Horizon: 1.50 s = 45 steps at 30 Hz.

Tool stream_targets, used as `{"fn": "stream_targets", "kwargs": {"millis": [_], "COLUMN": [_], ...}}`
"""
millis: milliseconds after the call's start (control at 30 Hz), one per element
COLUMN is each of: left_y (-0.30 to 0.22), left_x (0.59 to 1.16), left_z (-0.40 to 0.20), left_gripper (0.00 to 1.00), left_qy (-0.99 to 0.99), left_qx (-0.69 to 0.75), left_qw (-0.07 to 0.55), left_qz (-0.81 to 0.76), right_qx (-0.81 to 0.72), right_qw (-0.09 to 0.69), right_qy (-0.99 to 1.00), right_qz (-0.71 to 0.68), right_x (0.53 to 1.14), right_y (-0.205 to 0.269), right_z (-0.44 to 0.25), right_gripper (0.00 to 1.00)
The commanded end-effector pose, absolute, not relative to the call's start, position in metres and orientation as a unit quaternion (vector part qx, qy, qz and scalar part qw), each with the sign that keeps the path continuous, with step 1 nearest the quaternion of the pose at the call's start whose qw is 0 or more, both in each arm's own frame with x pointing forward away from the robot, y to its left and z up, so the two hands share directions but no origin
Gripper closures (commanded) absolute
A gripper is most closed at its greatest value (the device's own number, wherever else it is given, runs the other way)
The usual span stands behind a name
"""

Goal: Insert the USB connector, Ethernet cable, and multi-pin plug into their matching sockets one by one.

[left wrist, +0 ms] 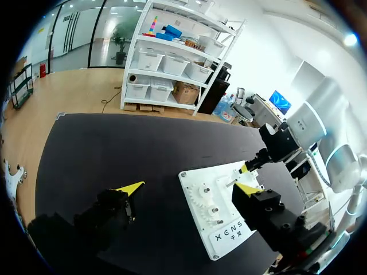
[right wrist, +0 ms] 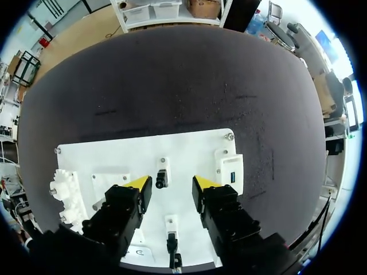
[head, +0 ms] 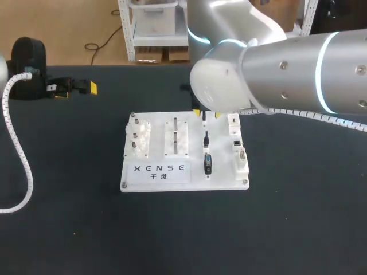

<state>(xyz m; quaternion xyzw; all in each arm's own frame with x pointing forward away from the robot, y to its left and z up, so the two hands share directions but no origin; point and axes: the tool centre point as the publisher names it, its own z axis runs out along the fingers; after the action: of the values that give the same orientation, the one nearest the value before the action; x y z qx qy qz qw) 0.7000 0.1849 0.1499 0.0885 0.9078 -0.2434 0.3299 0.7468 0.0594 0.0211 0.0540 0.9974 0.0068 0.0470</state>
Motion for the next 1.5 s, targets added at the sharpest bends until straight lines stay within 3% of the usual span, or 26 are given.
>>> {"fn": "stream_targets", "kwargs": {"millis": [33, 700, 867, 1100, 1167, 1500], "left_y": [0.185, 0.185, 0.185, 0.185, 0.185, 0.185], "left_x": [0.7, 0.7, 0.7, 0.7, 0.7, 0.7], "left_z": [0.15, 0.15, 0.15, 0.15, 0.15, 0.15], "left_gripper": [0.0, 0.0, 0.0, 0.0, 0.0, 0.0], "left_qy": [0.908, 0.908, 0.908, 0.908, 0.908, 0.908], "left_qx": [0.088, 0.088, 0.088, 0.088, 0.088, 0.088], "left_qw": [0.33, 0.33, 0.33, 0.33, 0.33, 0.33], "left_qz": [-0.243, -0.243, -0.243, -0.243, -0.243, -0.243], "right_qx": [0.052, 0.055, 0.05, 0.046, 0.044, 0.032], "right_qw": [0.048, 0.052, 0.051, 0.049, 0.051, 0.071], "right_qy": [0.997, 0.997, 0.997, 0.998, 0.998, 0.997], "right_qz": [0.009, 0.009, 0.009, 0.005, 0.003, 0.002], "right_x": [0.744, 0.758, 0.757, 0.752, 0.752, 0.752], "right_y": [0.058, 0.062, 0.063, 0.062, 0.062, 0.061], "right_z": [0.018, 0.016, 0.015, 0.013, 0.012, 0.018], "right_gripper": [0.54, 0.58, 0.76, 0.87, 1.0, 1.0]}}
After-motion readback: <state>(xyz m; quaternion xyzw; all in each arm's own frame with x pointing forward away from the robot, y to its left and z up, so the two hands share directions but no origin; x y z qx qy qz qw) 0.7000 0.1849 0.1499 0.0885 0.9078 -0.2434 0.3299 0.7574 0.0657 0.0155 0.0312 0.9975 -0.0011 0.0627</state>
